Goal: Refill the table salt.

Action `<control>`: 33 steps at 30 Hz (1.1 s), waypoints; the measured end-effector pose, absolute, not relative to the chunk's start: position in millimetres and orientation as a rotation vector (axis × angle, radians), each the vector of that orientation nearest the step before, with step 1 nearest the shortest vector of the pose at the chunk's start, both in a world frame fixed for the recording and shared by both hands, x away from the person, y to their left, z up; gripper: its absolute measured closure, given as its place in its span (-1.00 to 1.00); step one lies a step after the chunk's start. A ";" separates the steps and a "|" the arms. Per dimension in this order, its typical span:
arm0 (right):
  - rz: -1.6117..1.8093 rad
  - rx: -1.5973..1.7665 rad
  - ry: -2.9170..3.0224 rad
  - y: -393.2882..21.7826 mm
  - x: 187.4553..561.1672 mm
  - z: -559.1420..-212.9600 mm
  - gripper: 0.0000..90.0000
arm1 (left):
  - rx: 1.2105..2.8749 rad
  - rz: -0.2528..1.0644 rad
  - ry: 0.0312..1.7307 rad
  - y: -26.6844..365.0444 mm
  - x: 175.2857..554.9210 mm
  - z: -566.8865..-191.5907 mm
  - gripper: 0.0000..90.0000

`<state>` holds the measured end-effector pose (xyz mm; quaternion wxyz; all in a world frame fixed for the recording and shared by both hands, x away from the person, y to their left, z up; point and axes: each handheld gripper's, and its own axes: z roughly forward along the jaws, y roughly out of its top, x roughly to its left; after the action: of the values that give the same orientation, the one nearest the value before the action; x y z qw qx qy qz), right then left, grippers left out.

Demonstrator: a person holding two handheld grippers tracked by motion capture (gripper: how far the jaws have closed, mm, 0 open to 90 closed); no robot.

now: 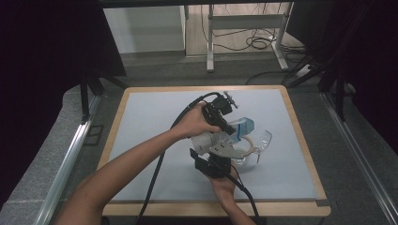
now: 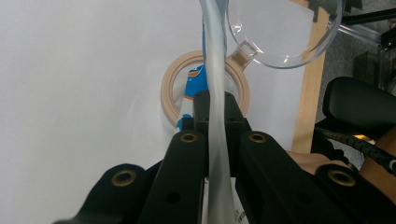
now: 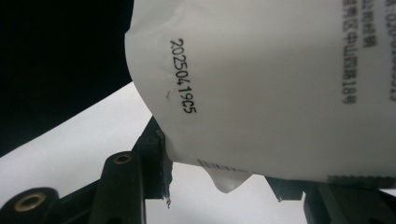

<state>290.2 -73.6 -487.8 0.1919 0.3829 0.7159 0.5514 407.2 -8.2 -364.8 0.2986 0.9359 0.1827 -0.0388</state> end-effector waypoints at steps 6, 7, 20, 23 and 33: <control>1.545 1.089 2.012 -74.2 289.2 -488.4 0.11 | 2.502 -0.109 0.478 -11.1 407.2 -367.6 1.00; 1.545 1.089 2.012 -74.2 289.2 -488.4 0.11 | 2.502 -0.109 0.478 -11.1 407.2 -367.6 1.00; 1.532 1.084 2.028 -73.5 289.1 -493.4 0.11 | 2.500 -0.124 0.490 -9.8 407.4 -372.7 1.00; 1.528 1.075 2.031 -74.1 288.5 -494.1 0.11 | 2.501 -0.128 0.487 -9.7 407.3 -372.3 1.00; 1.551 1.068 2.023 -75.5 284.5 -490.6 0.11 | 2.514 -0.144 0.463 -10.7 408.9 -368.9 1.00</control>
<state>284.5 -75.5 -490.6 0.1877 0.3795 0.7189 0.5513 408.9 -10.7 -368.9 0.2864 0.9408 0.1734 -0.0540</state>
